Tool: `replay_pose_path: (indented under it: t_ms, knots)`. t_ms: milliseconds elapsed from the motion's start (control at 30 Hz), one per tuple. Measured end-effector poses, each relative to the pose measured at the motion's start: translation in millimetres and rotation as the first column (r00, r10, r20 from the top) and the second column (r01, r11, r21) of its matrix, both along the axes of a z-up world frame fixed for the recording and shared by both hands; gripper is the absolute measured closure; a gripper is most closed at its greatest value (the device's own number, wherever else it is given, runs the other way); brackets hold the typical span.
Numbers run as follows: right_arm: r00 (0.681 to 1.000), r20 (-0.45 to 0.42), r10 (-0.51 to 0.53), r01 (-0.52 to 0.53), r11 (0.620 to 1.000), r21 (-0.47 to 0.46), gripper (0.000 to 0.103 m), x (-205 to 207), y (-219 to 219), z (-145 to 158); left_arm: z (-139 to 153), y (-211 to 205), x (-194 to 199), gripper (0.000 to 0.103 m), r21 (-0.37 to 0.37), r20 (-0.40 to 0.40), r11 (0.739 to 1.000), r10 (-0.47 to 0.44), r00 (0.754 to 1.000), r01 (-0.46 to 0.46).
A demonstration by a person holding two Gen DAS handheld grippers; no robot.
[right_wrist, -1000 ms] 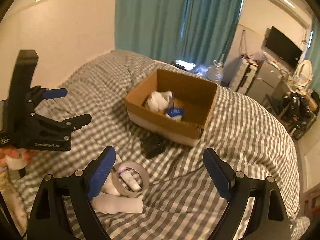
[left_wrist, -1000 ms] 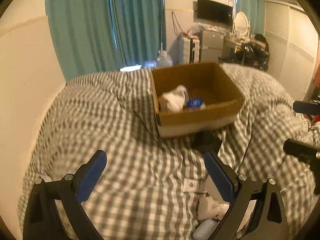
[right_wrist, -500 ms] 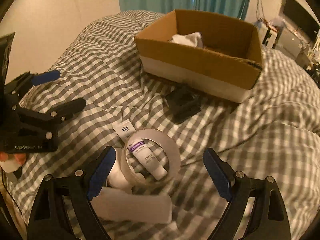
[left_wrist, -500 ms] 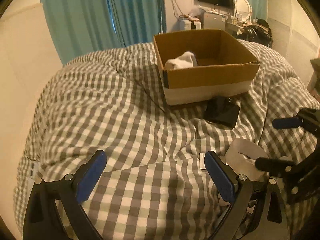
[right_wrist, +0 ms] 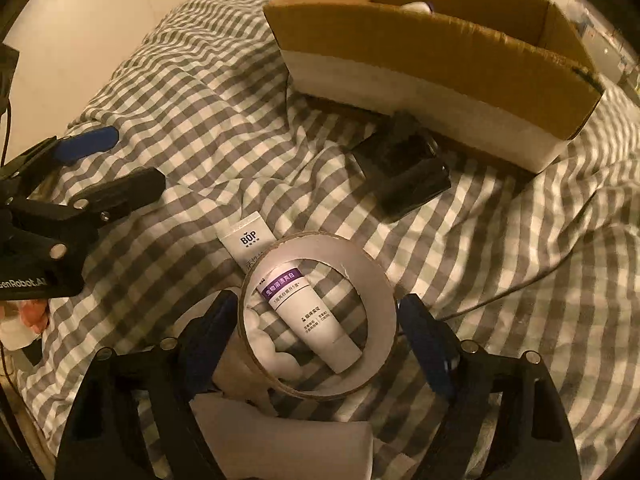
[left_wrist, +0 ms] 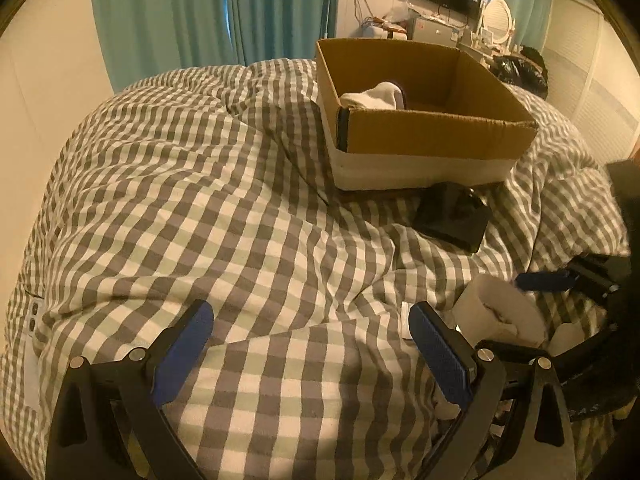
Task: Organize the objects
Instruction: 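Grasp the black object with the left gripper while the right gripper grasps the tape roll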
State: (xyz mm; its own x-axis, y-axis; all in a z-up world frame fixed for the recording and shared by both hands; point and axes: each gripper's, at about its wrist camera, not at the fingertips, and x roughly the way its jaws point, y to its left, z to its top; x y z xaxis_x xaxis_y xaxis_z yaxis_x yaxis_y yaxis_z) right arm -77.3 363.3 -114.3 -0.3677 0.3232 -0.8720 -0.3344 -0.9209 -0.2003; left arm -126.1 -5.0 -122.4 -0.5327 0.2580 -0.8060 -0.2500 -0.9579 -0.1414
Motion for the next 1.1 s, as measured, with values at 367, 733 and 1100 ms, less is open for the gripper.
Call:
replay_pose_path:
  t_ms: [367, 733, 1100]
  knots:
    - [0.983, -0.163, -0.089, 0.118, 0.976, 0.182, 0.021, 27.7, 23.4, 74.4, 20.8, 32.0, -3.7, 0.002, 0.038, -0.033, 0.997, -0.068, 0.997, 0.070]
    - [0.975, -0.192, -0.116, 0.169, 0.943, 0.288, 0.021, 25.7, 72.6, 95.5, 2.6, 109.8, -53.8, 0.002, 0.017, 0.006, 0.985, -0.170, 0.985, 0.170]
    - [0.965, -0.213, -0.156, 0.195, 0.964, 0.179, 0.021, 42.0, 97.5, 77.0, -29.8, 156.4, -84.8, 0.002, -0.012, 0.028, 0.966, -0.257, 0.966, 0.257]
